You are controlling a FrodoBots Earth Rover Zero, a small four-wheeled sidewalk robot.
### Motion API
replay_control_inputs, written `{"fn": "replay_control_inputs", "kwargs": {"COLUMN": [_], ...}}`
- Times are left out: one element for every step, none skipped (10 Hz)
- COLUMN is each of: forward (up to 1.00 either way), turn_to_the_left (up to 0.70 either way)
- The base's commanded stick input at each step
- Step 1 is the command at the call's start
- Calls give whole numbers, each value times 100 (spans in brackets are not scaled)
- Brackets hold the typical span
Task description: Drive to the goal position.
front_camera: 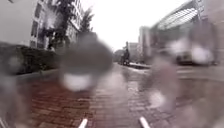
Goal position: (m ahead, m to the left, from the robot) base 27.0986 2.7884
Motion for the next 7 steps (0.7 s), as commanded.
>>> {"fn": "replay_control_inputs", "kwargs": {"forward": [70, 70, 70, 70, 70, 70, 70], "turn_to_the_left": [0, 0, 0, 0, 0, 0, 0]}}
